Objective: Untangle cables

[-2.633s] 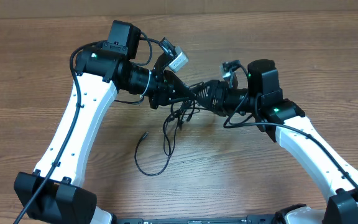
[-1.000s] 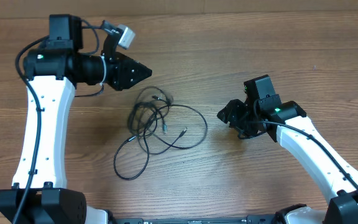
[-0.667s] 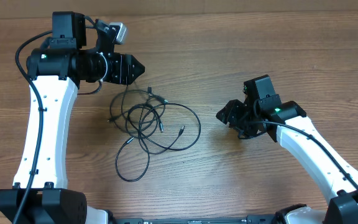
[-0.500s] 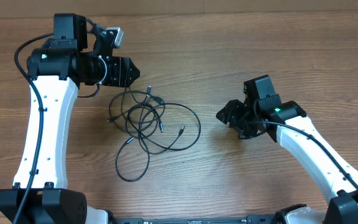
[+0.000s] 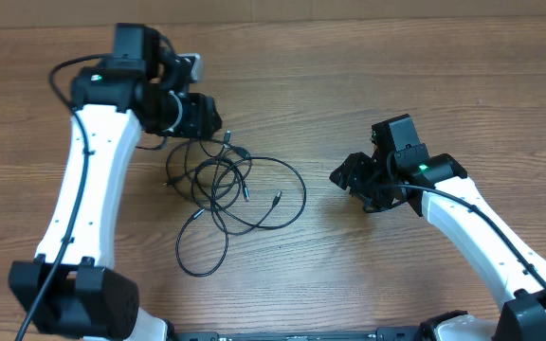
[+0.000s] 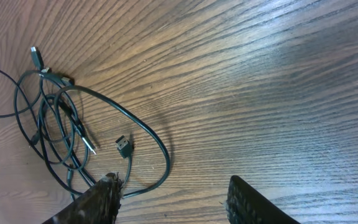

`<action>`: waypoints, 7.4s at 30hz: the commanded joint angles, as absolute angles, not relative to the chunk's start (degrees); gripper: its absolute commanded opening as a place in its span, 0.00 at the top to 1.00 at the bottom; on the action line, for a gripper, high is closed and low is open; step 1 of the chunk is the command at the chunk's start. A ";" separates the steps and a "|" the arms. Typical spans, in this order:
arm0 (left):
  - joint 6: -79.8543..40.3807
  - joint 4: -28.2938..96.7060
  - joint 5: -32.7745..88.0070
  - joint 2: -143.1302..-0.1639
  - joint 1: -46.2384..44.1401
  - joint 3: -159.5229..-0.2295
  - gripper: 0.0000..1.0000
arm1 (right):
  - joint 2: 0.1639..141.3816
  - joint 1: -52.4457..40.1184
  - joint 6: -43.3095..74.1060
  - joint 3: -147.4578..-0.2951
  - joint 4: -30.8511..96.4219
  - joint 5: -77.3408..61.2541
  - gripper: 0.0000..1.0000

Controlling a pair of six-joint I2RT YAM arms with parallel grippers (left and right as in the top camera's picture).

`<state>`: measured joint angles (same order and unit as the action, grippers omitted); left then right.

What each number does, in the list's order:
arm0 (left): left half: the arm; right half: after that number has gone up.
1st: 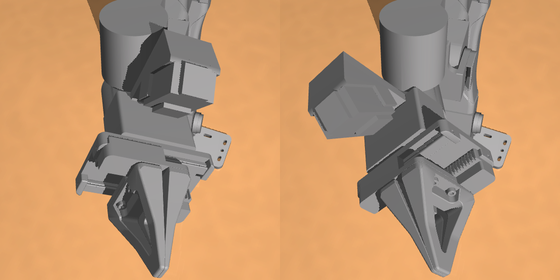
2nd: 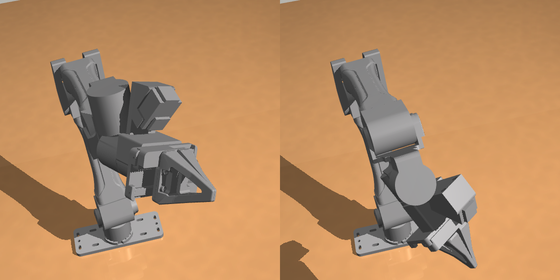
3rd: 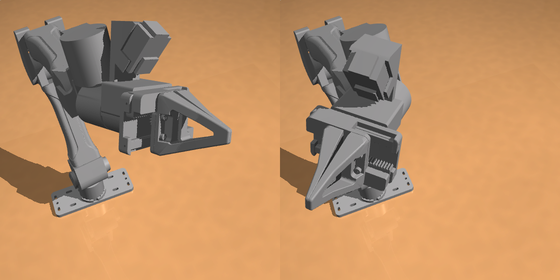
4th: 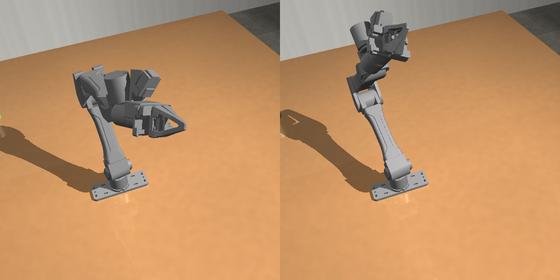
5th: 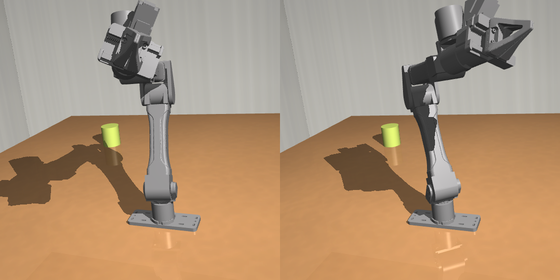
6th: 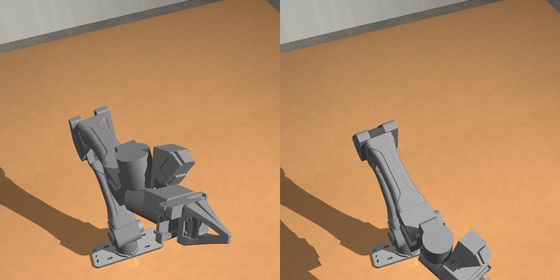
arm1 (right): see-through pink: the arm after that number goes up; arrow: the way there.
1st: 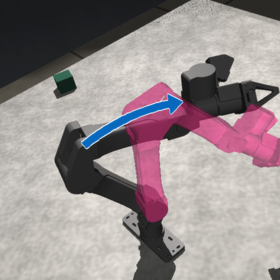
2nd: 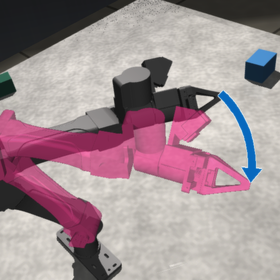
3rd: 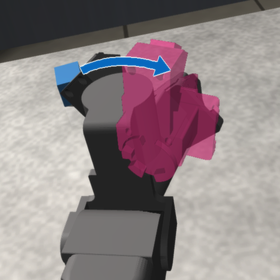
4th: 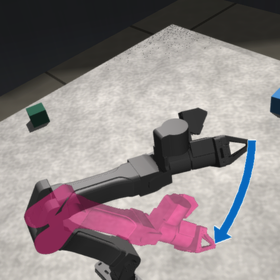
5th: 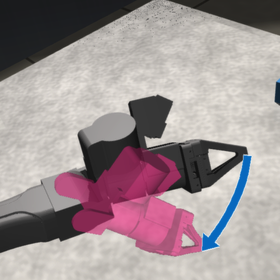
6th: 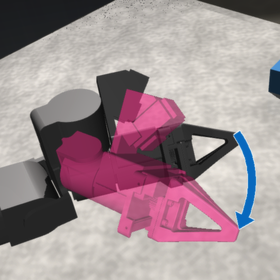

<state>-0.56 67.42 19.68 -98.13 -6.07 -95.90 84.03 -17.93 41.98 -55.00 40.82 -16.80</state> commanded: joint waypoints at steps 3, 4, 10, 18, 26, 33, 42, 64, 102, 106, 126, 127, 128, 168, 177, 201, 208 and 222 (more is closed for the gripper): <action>-1.48 67.55 14.59 -101.93 -10.81 -95.18 0.40 | 84.36 -17.67 41.45 -54.72 40.80 -17.28 0.47; -1.48 67.55 13.45 -102.78 -11.81 -95.18 0.40 | 84.36 -17.67 41.45 -54.72 40.80 -17.28 0.47; -1.54 68.58 8.84 -108.22 -15.81 -95.18 0.41 | 84.36 -17.67 41.45 -54.72 40.86 -17.26 0.47; -3.92 72.07 8.32 -116.07 -16.47 -95.18 0.43 | 84.36 -17.67 41.45 -54.72 41.10 -17.26 0.47; -7.81 72.58 -0.23 -118.65 -16.43 -95.02 0.41 | 84.36 -17.67 41.45 -54.72 41.25 -17.26 0.47; -7.77 70.91 -0.67 -118.93 -16.43 -94.91 0.40 | 84.36 -17.67 41.45 -54.72 41.25 -17.26 0.47; -7.77 70.02 -0.91 -122.10 -16.43 -94.87 0.41 | 84.36 -17.67 41.43 -54.72 41.32 -17.26 0.47; -7.90 66.63 -0.95 -132.11 -15.73 -94.89 0.92 | 84.36 -17.65 40.36 -54.72 41.87 -17.23 0.47; -3.36 68.99 13.52 -95.24 -15.99 -109.75 0.96 | 84.33 -17.69 28.84 -54.76 7.99 -56.27 0.42; -2.09 67.57 19.66 -95.35 -16.88 -109.71 0.96 | 84.36 -18.41 28.84 -54.74 8.49 -56.01 0.39; 11.20 61.52 56.86 -92.53 -10.79 -109.82 0.96 | 84.36 -18.74 32.08 -54.74 19.29 -34.44 0.37; 10.52 60.23 56.77 -91.81 -9.32 -110.04 0.95 | 84.36 -18.65 32.10 -54.74 19.97 -33.80 0.37; 9.93 59.09 56.64 -91.18 -8.10 -110.39 0.96 | 84.36 -18.61 32.10 -54.74 20.75 -32.95 0.36; -10.48 64.53 22.61 -89.67 7.86 -129.84 0.96 | 84.36 -18.70 22.06 -54.74 30.65 -33.43 0.10; -12.03 86.04 -14.79 -98.45 7.86 -129.84 0.96 | 84.36 -18.70 22.20 -54.74 31.44 -33.04 0.10; -35.44 90.08 -34.02 -99.02 21.50 -129.86 0.37 | 84.36 -18.70 22.22 -54.74 31.86 -33.08 0.09; -17.78 84.88 -2.79 -100.20 20.14 -129.84 0.00 | 84.36 -18.70 22.24 -54.74 31.83 -33.23 0.09; -5.65 88.16 5.30 -103.94 7.44 -129.47 0.26 | 84.36 -18.70 22.24 -54.74 32.05 -33.19 0.09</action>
<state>-6.17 87.09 6.42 -102.65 9.58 -129.47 84.14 -18.52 22.46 -54.63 32.18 -32.82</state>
